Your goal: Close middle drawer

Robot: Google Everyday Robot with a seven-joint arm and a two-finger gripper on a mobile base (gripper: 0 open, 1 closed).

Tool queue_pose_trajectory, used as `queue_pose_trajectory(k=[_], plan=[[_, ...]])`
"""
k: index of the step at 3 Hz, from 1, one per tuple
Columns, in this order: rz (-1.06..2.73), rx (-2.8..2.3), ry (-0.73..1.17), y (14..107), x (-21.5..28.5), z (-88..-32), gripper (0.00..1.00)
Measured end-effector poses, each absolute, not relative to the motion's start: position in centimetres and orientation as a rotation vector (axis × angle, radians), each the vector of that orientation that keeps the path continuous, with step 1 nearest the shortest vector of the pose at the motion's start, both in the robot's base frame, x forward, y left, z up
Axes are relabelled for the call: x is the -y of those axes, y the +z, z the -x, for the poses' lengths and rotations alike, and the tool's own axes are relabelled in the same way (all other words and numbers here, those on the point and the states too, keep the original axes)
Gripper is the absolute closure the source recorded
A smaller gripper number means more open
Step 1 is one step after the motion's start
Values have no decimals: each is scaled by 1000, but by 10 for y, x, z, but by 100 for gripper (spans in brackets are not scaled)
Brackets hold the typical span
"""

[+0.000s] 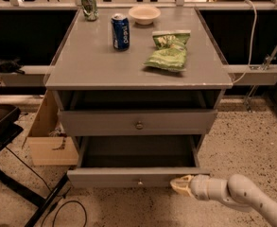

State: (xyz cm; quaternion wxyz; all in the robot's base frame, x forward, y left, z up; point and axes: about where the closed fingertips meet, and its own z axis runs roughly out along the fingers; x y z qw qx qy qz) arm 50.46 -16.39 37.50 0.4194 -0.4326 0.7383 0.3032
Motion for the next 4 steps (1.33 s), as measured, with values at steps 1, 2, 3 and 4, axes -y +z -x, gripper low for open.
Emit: queue_pose_trajectory(k=[1, 2, 3, 4], plan=[[1084, -1850, 760, 375, 164, -504, 100], [1069, -1811, 744, 389, 165, -536, 100], [1062, -1799, 739, 393, 164, -545, 100], [1038, -1771, 728, 401, 166, -566, 100]])
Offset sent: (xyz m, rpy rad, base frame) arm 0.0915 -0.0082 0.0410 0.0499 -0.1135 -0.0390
